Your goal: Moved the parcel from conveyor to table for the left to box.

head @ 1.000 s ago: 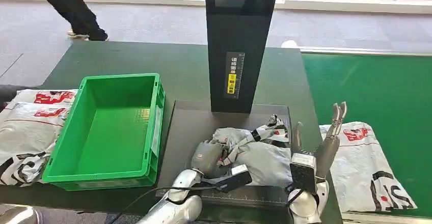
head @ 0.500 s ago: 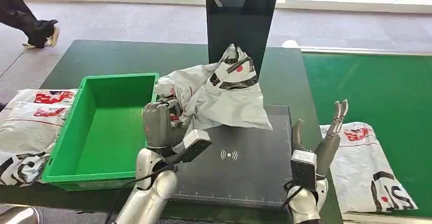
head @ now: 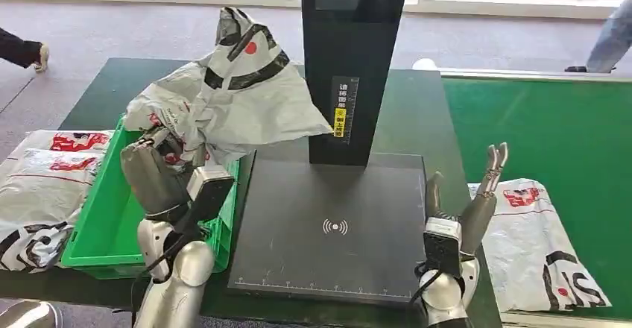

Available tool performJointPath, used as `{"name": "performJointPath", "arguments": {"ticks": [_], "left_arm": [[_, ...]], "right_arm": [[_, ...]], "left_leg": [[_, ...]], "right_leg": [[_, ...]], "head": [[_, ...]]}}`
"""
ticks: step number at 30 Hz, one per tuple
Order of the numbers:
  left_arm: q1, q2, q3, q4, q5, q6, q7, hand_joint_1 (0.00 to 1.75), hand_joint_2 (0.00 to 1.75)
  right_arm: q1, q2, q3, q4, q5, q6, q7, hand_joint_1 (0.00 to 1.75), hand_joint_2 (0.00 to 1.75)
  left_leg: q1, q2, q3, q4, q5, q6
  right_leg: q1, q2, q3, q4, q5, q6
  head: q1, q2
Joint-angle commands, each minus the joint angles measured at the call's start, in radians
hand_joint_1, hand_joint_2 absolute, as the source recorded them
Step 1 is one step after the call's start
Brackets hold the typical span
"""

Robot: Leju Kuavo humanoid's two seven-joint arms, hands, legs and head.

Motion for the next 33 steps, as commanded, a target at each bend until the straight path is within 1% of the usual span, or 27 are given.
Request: {"name": "performJointPath", "arguments": {"ticks": [1,2,3,8,9,10,11,13,14,15,16,17,18,19,24,25,26,28,29,30,31,32,33], "left_arm": [[0.088,-0.053,0.188,0.031,0.03,-0.004,-0.011,1.75,1.75],[0.088,-0.053,0.188,0.031,0.03,-0.004,-0.011,1.75,1.75],[0.088,-0.053,0.188,0.031,0.03,-0.004,-0.011,1.75,1.75],[0.088,-0.053,0.188,0.031,0.03,-0.004,-0.011,1.75,1.75],[0.088,-0.053,0.188,0.031,0.03,-0.004,-0.011,1.75,1.75],[0.089,-0.053,0.19,0.032,0.022,-0.004,0.007,1.75,1.75],[0.09,-0.053,0.211,0.023,0.022,-0.004,0.022,1.75,1.75],[0.087,-0.053,0.235,0.047,0.024,-0.004,0.026,1.75,1.75],[0.085,-0.053,0.243,0.056,0.025,-0.004,0.03,1.75,1.75],[0.075,-0.053,0.283,0.102,0.057,-0.004,-0.026,1.75,1.75],[0.073,-0.053,0.255,0.106,0.018,-0.004,0.027,1.75,1.75],[0.054,-0.053,0.3,0.163,0.053,-0.004,-0.038,1.75,1.75],[0.054,-0.053,0.267,0.147,0.023,-0.004,0.013,1.75,1.75],[0.061,-0.053,0.247,0.138,0.009,-0.004,0.04,1.75,1.75],[0.061,-0.053,0.247,0.138,0.009,-0.004,0.04,1.75,1.75],[0.061,-0.053,0.247,0.138,0.009,-0.004,0.04,1.75,1.75],[0.066,-0.053,0.227,0.131,-0.006,-0.004,0.067,1.75,1.75],[0.067,-0.053,0.209,0.133,-0.023,-0.004,0.097,1.75,1.75],[0.066,-0.053,0.204,0.137,-0.03,-0.004,0.106,1.54,1.75],[0.067,-0.053,0.203,0.132,-0.03,-0.004,0.115,0.38,1.75],[0.067,-0.053,0.206,0.131,-0.029,-0.004,0.117,0.0,1.75],[0.067,-0.053,0.21,0.131,-0.025,-0.004,0.118,0.0,1.75],[0.066,-0.053,0.216,0.131,-0.023,-0.004,0.12,0.0,1.75]], "right_arm": [[-0.001,-0.016,0.006,0.006,0.0,0.005,0.002,0.0,1.75],[-0.001,-0.016,0.006,0.006,0.0,0.005,0.002,0.0,1.75],[-0.001,-0.016,0.006,0.006,0.0,0.005,0.002,0.0,1.75],[-0.001,-0.016,0.006,0.006,0.0,0.005,0.002,0.0,1.75],[-0.001,-0.016,0.006,0.006,0.0,0.005,0.002,0.0,1.75],[-0.001,-0.014,0.006,0.006,0.002,0.004,0.002,0.0,1.75],[0.002,-0.015,0.005,0.004,0.002,0.006,0.002,0.0,1.75],[0.008,-0.016,0.003,-0.001,0.003,0.007,0.002,0.0,1.75],[0.009,-0.016,0.003,-0.002,0.002,0.01,0.002,0.0,1.75],[0.009,-0.006,-0.011,-0.004,0.015,0.02,0.002,0.0,1.75],[0.014,-0.011,-0.008,-0.009,0.013,0.016,0.002,0.0,1.75],[0.013,-0.019,-0.005,-0.014,-0.003,0.012,0.002,0.0,1.75],[0.019,-0.017,-0.005,-0.012,0.009,0.006,0.002,0.0,1.75],[0.02,-0.017,-0.007,-0.014,0.009,0.007,0.002,0.0,1.75],[0.02,-0.017,-0.007,-0.014,0.009,0.007,0.002,0.0,1.75],[0.02,-0.017,-0.007,-0.014,0.009,0.007,0.002,0.0,1.75],[0.022,-0.015,-0.009,-0.016,0.012,0.007,0.002,0.0,1.75],[0.026,-0.012,-0.012,-0.019,0.016,0.009,0.002,0.0,1.75],[0.027,-0.011,-0.013,-0.021,0.018,0.01,0.002,0.0,1.75],[0.03,-0.009,-0.014,-0.021,0.02,0.013,0.002,0.0,1.75],[0.03,-0.008,-0.015,-0.021,0.021,0.013,0.002,0.0,1.75],[0.031,-0.008,-0.014,-0.021,0.022,0.014,0.002,0.0,1.75],[0.031,-0.008,-0.014,-0.021,0.021,0.014,0.002,0.0,1.75]], "left_leg": [[-0.001,0.005,0.006,-0.003,-0.001,0.0],[-0.001,0.003,0.003,-0.002,-0.001,0.0],[-0.001,0.004,0.005,-0.003,-0.001,0.001],[-0.001,0.003,0.003,-0.002,-0.001,0.0],[-0.001,0.004,0.006,-0.004,-0.001,0.001],[-0.001,0.003,0.004,-0.002,-0.001,0.0],[-0.001,0.003,0.005,-0.004,-0.001,0.0],[-0.001,0.003,0.003,-0.002,-0.001,0.0],[-0.001,0.004,0.005,-0.003,-0.001,0.0],[-0.001,0.003,0.003,-0.002,-0.001,0.0],[-0.001,0.004,0.005,-0.003,-0.001,0.0],[-0.001,0.002,0.004,-0.002,0.0,0.0],[-0.001,0.002,0.005,-0.004,-0.001,0.0],[-0.001,0.002,0.005,-0.003,0.0,0.0],[-0.001,0.001,0.002,-0.001,0.0,0.0],[-0.001,0.002,0.004,-0.003,-0.001,0.001],[-0.001,0.003,0.006,-0.004,-0.001,0.001],[-0.001,0.002,0.002,-0.001,-0.001,0.0],[-0.001,0.002,0.004,-0.003,-0.001,0.001],[-0.001,0.001,0.003,-0.002,0.0,0.0],[-0.001,0.001,0.005,-0.003,0.0,0.0],[-0.001,0.001,0.003,-0.002,0.0,0.0],[-0.001,0.002,0.005,-0.003,-0.001,0.0]], "right_leg": [[-0.001,0.004,0.004,-0.004,0.0,0.0],[0.0,0.002,0.002,-0.002,0.0,0.0],[-0.001,0.003,0.004,-0.004,0.0,0.0],[-0.001,0.002,0.003,-0.002,0.0,0.0],[-0.001,0.002,0.005,-0.004,0.0,0.0],[-0.001,0.002,0.003,-0.003,0.0,0.0],[-0.001,0.002,0.005,-0.004,0.0,0.0],[-0.001,0.002,0.002,-0.002,0.0,0.0],[-0.001,0.003,0.004,-0.003,0.0,0.0],[-0.001,0.002,0.002,-0.002,0.0,0.0],[-0.001,0.003,0.004,-0.004,0.0,0.0],[-0.001,0.001,0.003,-0.002,0.0,0.0],[-0.001,0.001,0.005,-0.004,0.0,0.0],[-0.001,0.001,0.003,-0.003,0.0,0.0],[-0.001,0.0,0.002,-0.002,0.0,0.0],[-0.001,0.001,0.004,-0.003,0.0,0.0],[-0.001,0.001,0.005,-0.005,0.0,0.0],[-0.001,0.001,0.001,-0.002,0.0,0.0],[-0.001,0.001,0.004,-0.004,0.0,0.0],[-0.001,0.0,0.002,-0.002,0.0,0.0],[-0.001,0.0,0.004,-0.004,0.0,0.0],[-0.001,0.0,0.002,-0.003,0.0,0.0],[-0.001,0.0,0.004,-0.004,0.0,0.0]], "head": [[0.0,0.0],[0.0,0.0],[0.0,0.0],[0.0,0.0],[0.0,0.0],[0.0,0.0],[0.0,0.0],[0.0,0.0],[0.0,0.0],[0.0,0.0],[0.0,0.0],[0.0,0.0],[0.0,0.0],[0.0,0.0],[0.0,0.0],[0.0,0.0],[0.0,0.0],[0.0,0.0],[0.0,0.0],[0.0,0.0],[0.0,0.0],[0.0,0.0],[0.0,0.0]]}}
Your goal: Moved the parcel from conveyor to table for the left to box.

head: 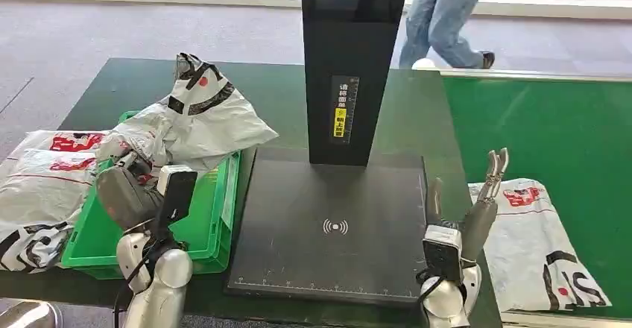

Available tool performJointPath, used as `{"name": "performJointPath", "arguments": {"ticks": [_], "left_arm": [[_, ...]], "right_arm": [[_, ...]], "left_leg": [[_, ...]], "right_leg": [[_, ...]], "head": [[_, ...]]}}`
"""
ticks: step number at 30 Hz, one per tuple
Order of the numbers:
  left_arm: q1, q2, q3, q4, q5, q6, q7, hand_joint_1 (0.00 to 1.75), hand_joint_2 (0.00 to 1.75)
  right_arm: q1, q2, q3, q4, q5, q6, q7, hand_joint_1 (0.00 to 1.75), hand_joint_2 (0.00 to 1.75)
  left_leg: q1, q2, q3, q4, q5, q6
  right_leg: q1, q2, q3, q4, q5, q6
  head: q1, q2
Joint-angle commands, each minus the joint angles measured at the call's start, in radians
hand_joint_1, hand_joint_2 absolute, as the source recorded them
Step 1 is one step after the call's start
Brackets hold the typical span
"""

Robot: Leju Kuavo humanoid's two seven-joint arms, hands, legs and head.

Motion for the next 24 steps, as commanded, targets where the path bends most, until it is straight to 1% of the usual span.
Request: {"name": "performJointPath", "arguments": {"ticks": [1,5,7,8,9,22,23,24], "left_arm": [[0.036,-0.054,0.031,0.042,-0.008,-0.004,0.039,0.0,1.75],[0.036,-0.054,0.046,0.038,0.005,-0.004,0.042,0.0,1.75],[0.035,-0.054,0.047,0.044,0.006,-0.004,0.043,0.0,1.75],[0.033,-0.054,0.049,0.05,0.008,-0.004,0.047,0.0,1.75],[0.03,-0.054,0.051,0.061,0.012,-0.004,0.053,0.0,1.75],[0.023,-0.054,0.062,0.08,0.014,-0.004,0.068,0.0,1.75],[0.02,-0.054,0.065,0.093,0.015,-0.004,0.085,0.0,1.75],[0.015,-0.054,0.071,0.112,0.005,-0.004,0.111,0.0,1.75]], "right_arm": [[-0.006,-0.007,-0.013,0.011,0.001,0.01,0.002,0.0,1.75],[-0.009,-0.004,-0.017,0.013,0.004,0.01,0.002,0.0,1.75],[-0.008,-0.003,-0.019,0.012,0.005,0.011,0.002,0.0,1.75],[-0.005,-0.003,-0.022,0.009,0.007,0.014,0.002,0.0,1.75],[-0.004,-0.001,-0.025,0.008,0.01,0.016,0.002,0.0,1.75],[0.0,0.001,-0.031,0.005,0.014,0.02,0.002,0.0,1.75],[0.001,0.003,-0.034,0.005,0.017,0.021,0.002,0.0,1.75],[0.002,0.004,-0.037,0.004,0.02,0.023,0.002,0.0,1.75]], "left_leg": [[-0.001,0.001,0.004,-0.003,-0.001,0.0],[-0.001,0.002,0.005,-0.004,-0.001,0.001],[-0.001,0.001,0.002,-0.001,-0.001,0.0],[-0.001,0.003,0.006,-0.004,-0.001,0.001],[-0.001,0.001,0.003,-0.002,-0.001,0.0],[-0.001,0.002,0.004,-0.002,-0.001,0.0],[-0.001,0.002,0.006,-0.004,-0.001,0.0],[-0.001,0.002,0.004,-0.003,-0.001,0.0]], "right_leg": [[0.0,0.0,0.004,-0.003,0.0,0.0],[0.0,0.001,0.005,-0.004,0.0,0.0],[0.0,0.001,0.002,-0.001,0.0,0.0],[0.0,0.001,0.006,-0.005,0.0,0.0],[0.0,0.0,0.003,-0.002,0.0,0.0],[0.0,0.001,0.004,-0.002,0.0,0.0],[0.0,0.001,0.005,-0.004,0.0,0.0],[0.0,0.001,0.004,-0.003,0.0,0.0]], "head": [[0.0,0.0],[0.0,0.0],[0.0,0.0],[0.0,0.0],[0.0,0.0],[0.0,0.0],[0.0,0.0],[0.0,0.0]]}}
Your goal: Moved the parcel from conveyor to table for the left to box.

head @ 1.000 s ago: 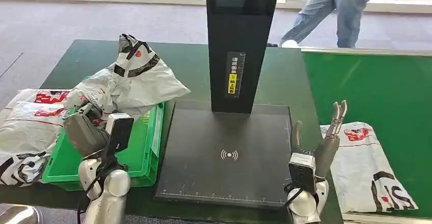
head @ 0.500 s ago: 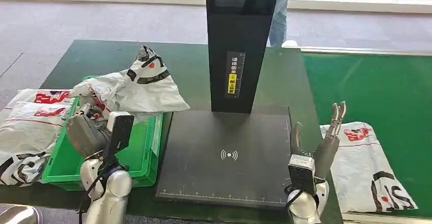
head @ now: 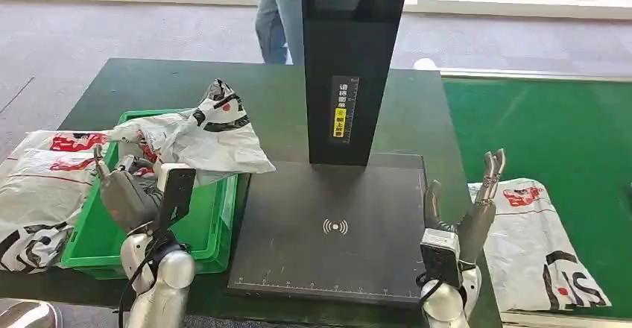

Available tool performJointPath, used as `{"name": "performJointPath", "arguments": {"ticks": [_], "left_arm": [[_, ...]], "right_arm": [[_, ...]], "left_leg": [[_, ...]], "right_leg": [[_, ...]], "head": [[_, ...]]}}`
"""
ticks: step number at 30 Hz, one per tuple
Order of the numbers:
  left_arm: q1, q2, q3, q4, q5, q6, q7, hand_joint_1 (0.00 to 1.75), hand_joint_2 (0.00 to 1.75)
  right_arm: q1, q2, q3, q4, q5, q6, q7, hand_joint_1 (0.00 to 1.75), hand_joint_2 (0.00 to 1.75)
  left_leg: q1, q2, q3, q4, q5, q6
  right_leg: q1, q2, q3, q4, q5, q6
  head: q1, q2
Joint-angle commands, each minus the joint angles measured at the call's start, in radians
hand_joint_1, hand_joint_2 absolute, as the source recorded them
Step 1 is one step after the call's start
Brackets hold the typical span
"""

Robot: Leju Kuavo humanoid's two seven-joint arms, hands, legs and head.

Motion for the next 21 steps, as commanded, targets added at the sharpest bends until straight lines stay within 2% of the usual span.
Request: {"name": "performJointPath", "arguments": {"ticks": [1,2,4,11,12,21], "left_arm": [[0.015,-0.054,0.071,0.079,-0.005,-0.004,0.048,0.0,1.75],[0.015,-0.054,0.071,0.079,-0.005,-0.004,0.048,0.0,1.75],[0.015,-0.054,0.071,0.079,-0.005,-0.004,0.048,0.0,1.75],[0.012,-0.054,0.081,0.089,-0.004,-0.004,0.058,0.0,1.75],[0.006,-0.054,0.103,0.098,0.006,-0.004,0.066,0.0,0.0],[0.002,-0.054,0.151,0.119,0.033,-0.004,0.067,0.0,0.0]], "right_arm": [[-0.012,0.004,-0.037,0.015,0.004,0.007,0.002,0.0,1.75],[-0.012,0.004,-0.037,0.015,0.004,0.007,0.002,0.0,1.75],[-0.012,0.004,-0.037,0.015,0.004,0.007,0.002,0.0,1.75],[-0.011,0.004,-0.038,0.015,0.005,0.009,0.002,0.0,1.75],[-0.011,0.005,-0.04,0.016,0.008,0.011,0.002,0.0,1.75],[-0.014,0.013,-0.053,0.026,0.021,0.028,0.002,0.0,1.75]], "left_leg": [[-0.001,0.001,0.004,-0.003,-0.001,0.0],[-0.001,0.003,0.009,-0.007,0.0,0.001],[-0.001,0.001,0.003,-0.001,0.0,0.0],[-0.001,0.001,0.004,-0.003,0.0,0.0],[0.0,0.001,0.002,-0.001,0.0,0.0],[-0.001,0.001,0.004,-0.003,0.0,0.0]], "right_leg": [[0.0,0.0,0.004,-0.003,0.0,0.0],[0.0,0.001,0.009,-0.007,0.0,-0.001],[0.0,0.0,0.002,-0.001,0.0,0.0],[-0.001,0.0,0.004,-0.003,0.0,0.0],[0.0,0.0,0.002,-0.002,0.0,0.0],[-0.001,0.0,0.004,-0.003,0.0,0.0]], "head": [[0.0,0.0],[0.0,0.0],[0.0,0.0],[0.0,0.0],[0.0,0.0],[0.0,0.0]]}}
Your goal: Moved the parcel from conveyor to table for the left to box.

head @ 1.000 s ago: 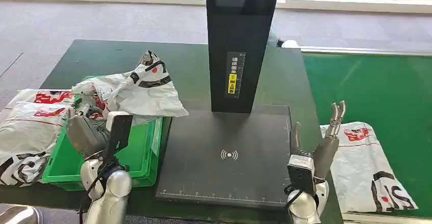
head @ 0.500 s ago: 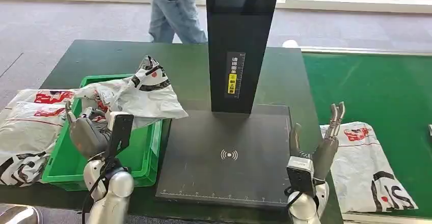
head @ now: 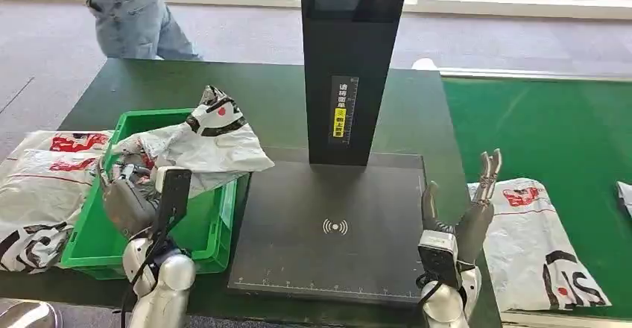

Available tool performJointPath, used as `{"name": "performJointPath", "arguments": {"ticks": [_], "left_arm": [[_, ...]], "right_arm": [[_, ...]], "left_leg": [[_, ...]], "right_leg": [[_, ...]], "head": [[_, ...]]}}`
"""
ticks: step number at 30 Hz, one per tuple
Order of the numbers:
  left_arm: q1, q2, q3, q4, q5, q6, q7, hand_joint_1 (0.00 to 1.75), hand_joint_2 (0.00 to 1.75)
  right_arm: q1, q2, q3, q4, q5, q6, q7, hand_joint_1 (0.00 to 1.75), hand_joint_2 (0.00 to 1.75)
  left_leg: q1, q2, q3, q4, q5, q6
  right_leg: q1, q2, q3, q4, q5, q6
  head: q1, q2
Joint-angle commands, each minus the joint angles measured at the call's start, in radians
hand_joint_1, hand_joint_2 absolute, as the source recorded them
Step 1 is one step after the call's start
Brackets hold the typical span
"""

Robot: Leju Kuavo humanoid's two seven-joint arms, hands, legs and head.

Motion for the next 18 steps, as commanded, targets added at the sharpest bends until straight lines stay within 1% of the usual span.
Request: {"name": "performJointPath", "arguments": {"ticks": [1,6,9,10,12,13,16,18], "left_arm": [[-0.001,-0.054,0.111,0.062,0.011,-0.004,0.002,0.0,0.0],[-0.004,-0.054,0.149,0.07,0.026,-0.004,0.005,0.0,0.0],[-0.007,-0.054,0.192,0.079,0.04,-0.004,-0.006,0.0,0.0],[-0.007,-0.054,0.209,0.079,0.044,-0.004,-0.012,0.0,1.75],[-0.004,-0.054,0.232,0.063,0.067,-0.004,-0.034,0.0,1.75],[-0.001,-0.054,0.247,0.049,0.086,-0.004,-0.057,0.0,0.0],[0.006,-0.054,0.275,0.008,0.142,-0.004,-0.122,0.0,0.0],[0.012,-0.054,0.285,-0.016,0.182,-0.004,-0.161,0.0,0.0]], "right_arm": [[-0.018,0.013,-0.05,0.028,0.002,0.008,0.002,0.0,1.75],[-0.025,0.018,-0.058,0.04,0.012,0.023,0.002,0.0,1.75],[-0.03,0.024,-0.072,0.054,0.027,0.034,0.002,0.0,1.75],[-0.031,0.025,-0.076,0.059,0.032,0.039,0.002,0.0,1.75],[-0.031,0.025,-0.078,0.065,0.036,0.044,0.002,0.0,1.75],[-0.032,0.026,-0.078,0.069,0.037,0.045,0.002,0.0,1.75],[-0.037,0.026,-0.077,0.08,0.04,0.046,0.002,0.0,1.75],[-0.042,0.025,-0.075,0.087,0.04,0.045,0.002,0.0,1.75]], "left_leg": [[0.0,0.001,0.002,-0.001,0.0,0.0],[-0.001,0.002,0.005,-0.003,-0.001,0.001],[0.0,0.002,0.003,-0.002,0.0,0.0],[0.0,0.002,0.005,-0.003,0.0,0.0],[0.0,0.002,0.004,-0.002,0.0,0.0],[0.0,0.003,0.006,-0.004,-0.001,0.0],[0.0,0.002,0.002,-0.001,-0.001,0.0],[0.0,0.004,0.004,-0.002,-0.001,0.0]], "right_leg": [[0.0,0.0,0.002,-0.001,0.0,0.0],[-0.001,0.001,0.005,-0.003,0.0,0.0],[0.0,0.001,0.003,-0.002,0.0,0.0],[0.0,0.001,0.004,-0.003,0.0,-0.001],[0.0,0.001,0.004,-0.003,0.0,-0.001],[0.0,0.001,0.005,-0.004,0.0,-0.001],[0.0,0.001,0.002,-0.001,0.0,0.0],[0.001,0.002,0.003,-0.003,0.0,-0.001]], "head": [[0.0,0.0],[0.0,0.0],[0.0,0.0],[0.0,0.0],[0.0,0.0],[0.0,0.0],[0.0,0.0],[0.0,0.0]]}}
